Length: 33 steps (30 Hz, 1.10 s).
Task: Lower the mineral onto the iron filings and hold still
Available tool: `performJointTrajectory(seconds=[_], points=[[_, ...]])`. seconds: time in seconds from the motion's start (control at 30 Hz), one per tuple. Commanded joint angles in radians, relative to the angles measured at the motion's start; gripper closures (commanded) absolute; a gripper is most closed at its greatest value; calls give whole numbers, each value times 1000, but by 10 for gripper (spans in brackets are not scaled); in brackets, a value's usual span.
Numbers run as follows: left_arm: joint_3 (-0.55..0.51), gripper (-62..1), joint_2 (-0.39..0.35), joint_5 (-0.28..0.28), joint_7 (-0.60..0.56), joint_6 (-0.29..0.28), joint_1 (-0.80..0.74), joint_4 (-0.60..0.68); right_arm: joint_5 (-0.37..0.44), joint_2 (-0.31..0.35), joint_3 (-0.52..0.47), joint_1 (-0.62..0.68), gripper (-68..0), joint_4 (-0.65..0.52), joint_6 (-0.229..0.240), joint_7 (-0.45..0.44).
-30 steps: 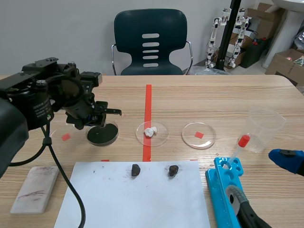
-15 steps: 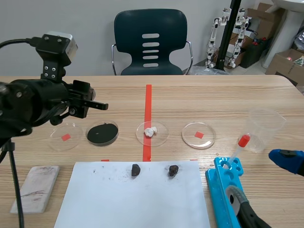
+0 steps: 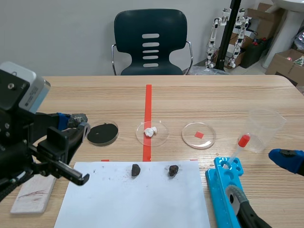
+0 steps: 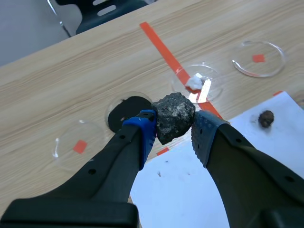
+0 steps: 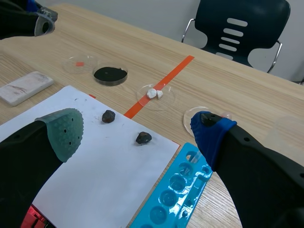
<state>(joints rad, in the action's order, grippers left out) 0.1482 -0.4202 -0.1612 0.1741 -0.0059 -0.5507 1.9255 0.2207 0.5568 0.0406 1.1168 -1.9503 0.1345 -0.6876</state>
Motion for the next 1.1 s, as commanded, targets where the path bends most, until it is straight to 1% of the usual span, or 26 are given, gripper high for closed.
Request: performJointTrajectory(seconds=[0.0,0.1,0.23,1.07], points=[[3,-53,4,26,-53,0,-13,8,7,0,-7,-3,-475,-6,-3,-15],[3,-53,4,80,-123,-25,-61,8,7,0,-7,-3,-475,-6,-3,-15],[3,-53,4,129,-176,-29,-104,8,7,0,-7,-3,-475,-6,-3,-15],[3,-53,4,129,-174,-27,-114,7,7,0,-7,-3,-475,-6,-3,-15]])
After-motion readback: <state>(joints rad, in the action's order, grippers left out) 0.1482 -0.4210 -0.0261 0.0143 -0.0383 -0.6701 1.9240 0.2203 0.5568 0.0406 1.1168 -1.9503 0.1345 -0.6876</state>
